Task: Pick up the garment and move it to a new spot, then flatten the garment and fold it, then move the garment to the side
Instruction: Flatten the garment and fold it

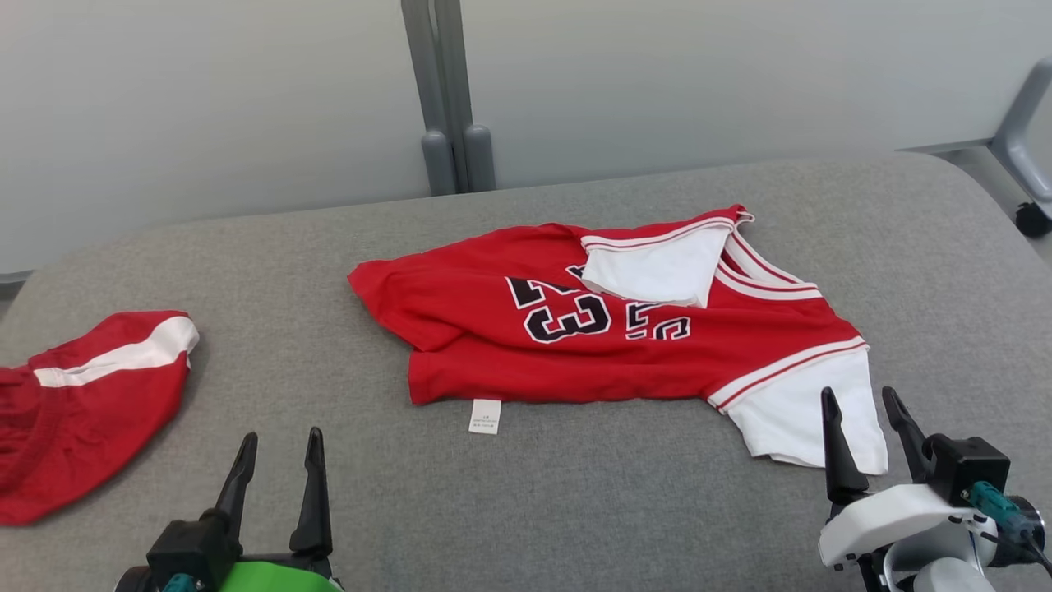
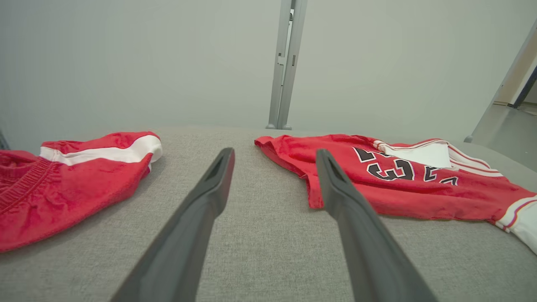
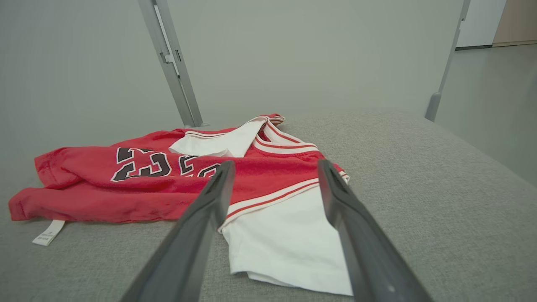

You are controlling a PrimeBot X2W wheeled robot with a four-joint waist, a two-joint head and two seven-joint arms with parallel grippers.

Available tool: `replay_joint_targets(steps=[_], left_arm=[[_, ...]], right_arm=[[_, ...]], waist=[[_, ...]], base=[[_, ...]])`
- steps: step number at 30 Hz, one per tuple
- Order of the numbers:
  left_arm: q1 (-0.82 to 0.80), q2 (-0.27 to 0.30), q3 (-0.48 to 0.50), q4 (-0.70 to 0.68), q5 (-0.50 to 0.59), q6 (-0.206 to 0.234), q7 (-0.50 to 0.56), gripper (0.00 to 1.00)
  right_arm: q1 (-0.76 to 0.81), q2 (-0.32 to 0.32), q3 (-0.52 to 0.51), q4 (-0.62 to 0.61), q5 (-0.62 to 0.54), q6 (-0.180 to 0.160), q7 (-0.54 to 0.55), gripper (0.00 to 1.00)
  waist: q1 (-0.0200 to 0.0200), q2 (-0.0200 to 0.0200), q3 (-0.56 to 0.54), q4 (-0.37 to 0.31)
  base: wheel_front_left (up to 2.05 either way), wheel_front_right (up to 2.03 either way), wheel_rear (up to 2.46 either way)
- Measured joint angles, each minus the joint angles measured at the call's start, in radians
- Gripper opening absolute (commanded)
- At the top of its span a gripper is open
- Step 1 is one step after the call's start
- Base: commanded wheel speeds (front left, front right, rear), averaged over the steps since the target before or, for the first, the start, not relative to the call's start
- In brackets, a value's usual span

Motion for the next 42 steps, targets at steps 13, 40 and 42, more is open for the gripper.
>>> replay_joint_targets(steps=[13,40,42], left_arm=[[0.046,0.000,0.008,-0.004,0.008,-0.010,0.000,1.00],[-0.289,-0.002,-0.201,0.477,-0.053,0.028,0.000,1.00],[-0.327,-0.002,-0.208,0.517,-0.062,0.038,0.000,1.00]], right_arm=[[0.045,-0.001,-0.015,0.021,0.022,0.000,-0.007,1.00],[-0.230,0.009,-0.131,0.286,-0.096,0.000,0.349,1.00],[-0.250,0.010,-0.142,0.308,-0.131,0.000,0.358,1.00]], waist=[[0.0000,0.0000,-0.037,0.015],[0.0000,0.0000,0.063,-0.054],[0.0000,0.0000,0.086,-0.062]], base=[[0.00,0.00,0.00],[0.00,0.00,0.00],[0.00,0.00,0.00]])
